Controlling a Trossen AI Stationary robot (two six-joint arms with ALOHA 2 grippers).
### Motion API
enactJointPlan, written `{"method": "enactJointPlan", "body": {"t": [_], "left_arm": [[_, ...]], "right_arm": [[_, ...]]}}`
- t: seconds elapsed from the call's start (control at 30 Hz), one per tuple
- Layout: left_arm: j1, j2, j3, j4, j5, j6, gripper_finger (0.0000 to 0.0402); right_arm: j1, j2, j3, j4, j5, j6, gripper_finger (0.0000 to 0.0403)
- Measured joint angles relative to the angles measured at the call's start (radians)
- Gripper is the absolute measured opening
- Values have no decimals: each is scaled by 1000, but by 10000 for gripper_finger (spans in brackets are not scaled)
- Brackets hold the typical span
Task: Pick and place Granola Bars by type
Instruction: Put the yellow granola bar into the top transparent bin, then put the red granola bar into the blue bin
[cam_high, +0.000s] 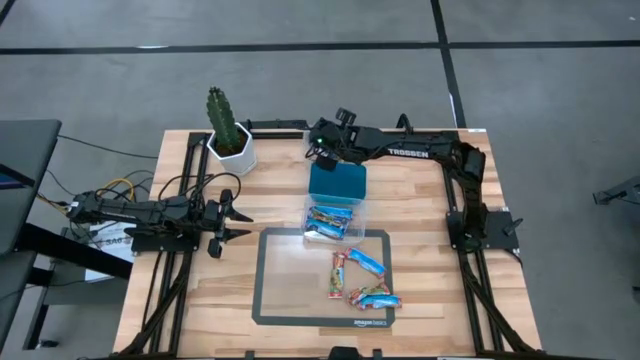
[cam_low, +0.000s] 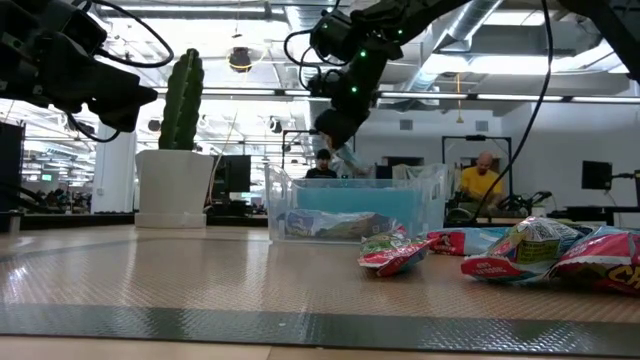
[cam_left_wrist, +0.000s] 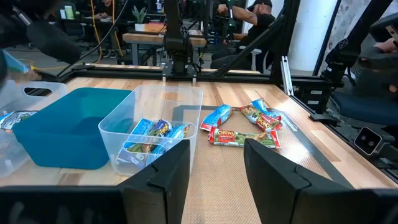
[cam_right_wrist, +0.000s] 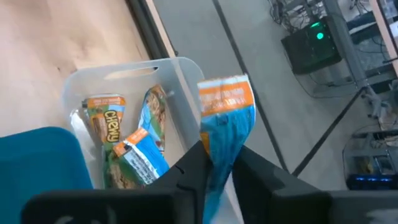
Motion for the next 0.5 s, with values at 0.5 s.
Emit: {"method": "enactJointPlan", "body": {"t": [0.5], "left_arm": [[0, 0, 0, 0, 0, 0, 144]], "right_arm": [[2, 0, 0, 2, 5, 1, 168]]}}
